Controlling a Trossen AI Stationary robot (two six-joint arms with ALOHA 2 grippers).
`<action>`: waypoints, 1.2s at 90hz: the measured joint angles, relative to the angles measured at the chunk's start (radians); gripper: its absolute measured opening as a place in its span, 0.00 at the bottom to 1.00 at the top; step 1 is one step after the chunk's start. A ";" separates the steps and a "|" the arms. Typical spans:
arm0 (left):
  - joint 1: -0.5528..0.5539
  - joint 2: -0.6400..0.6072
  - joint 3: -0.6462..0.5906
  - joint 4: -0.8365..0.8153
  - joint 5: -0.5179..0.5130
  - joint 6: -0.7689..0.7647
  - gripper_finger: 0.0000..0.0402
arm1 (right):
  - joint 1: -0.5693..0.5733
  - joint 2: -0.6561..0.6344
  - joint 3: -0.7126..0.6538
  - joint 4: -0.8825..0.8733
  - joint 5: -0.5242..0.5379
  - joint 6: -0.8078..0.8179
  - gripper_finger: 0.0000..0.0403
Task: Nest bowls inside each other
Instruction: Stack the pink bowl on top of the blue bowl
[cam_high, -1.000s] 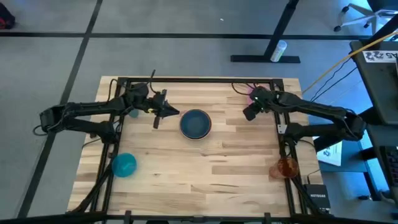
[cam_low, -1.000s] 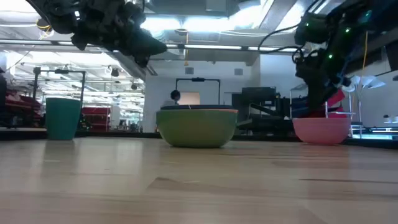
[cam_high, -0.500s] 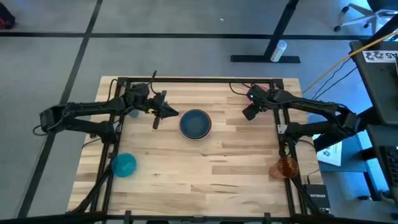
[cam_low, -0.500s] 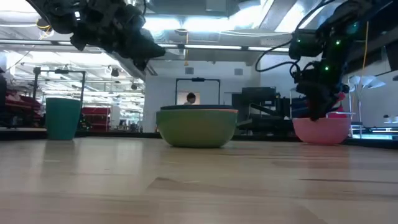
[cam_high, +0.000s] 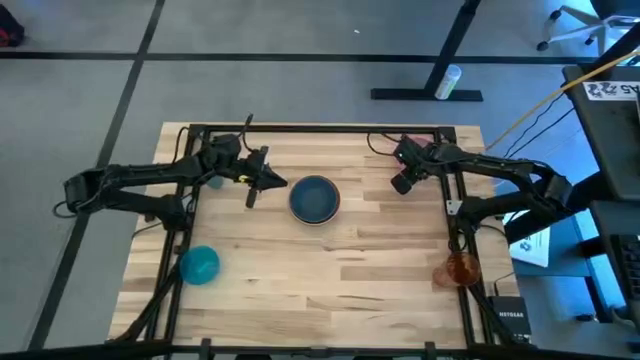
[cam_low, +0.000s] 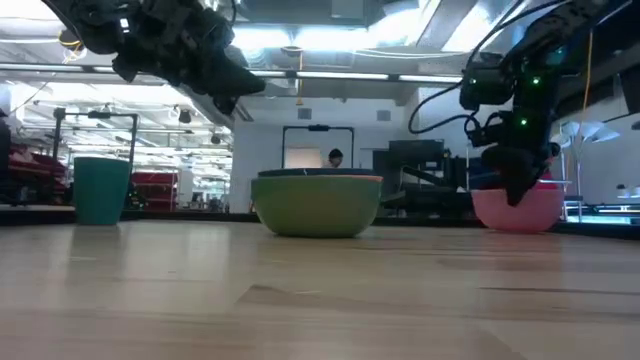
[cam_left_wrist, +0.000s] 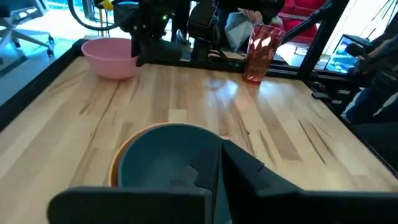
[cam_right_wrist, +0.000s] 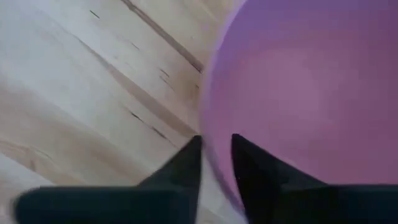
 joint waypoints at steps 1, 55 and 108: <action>0.000 0.000 0.000 0.000 0.000 0.000 0.00 | 0.000 0.000 0.000 0.000 0.000 -0.001 0.05; 0.000 0.000 0.000 0.001 0.000 0.010 0.00 | 0.115 -0.037 0.116 0.045 -0.203 -0.004 0.00; 0.058 0.001 -0.146 0.292 -0.042 -0.061 0.00 | 0.393 0.023 0.352 0.155 -0.348 0.096 0.00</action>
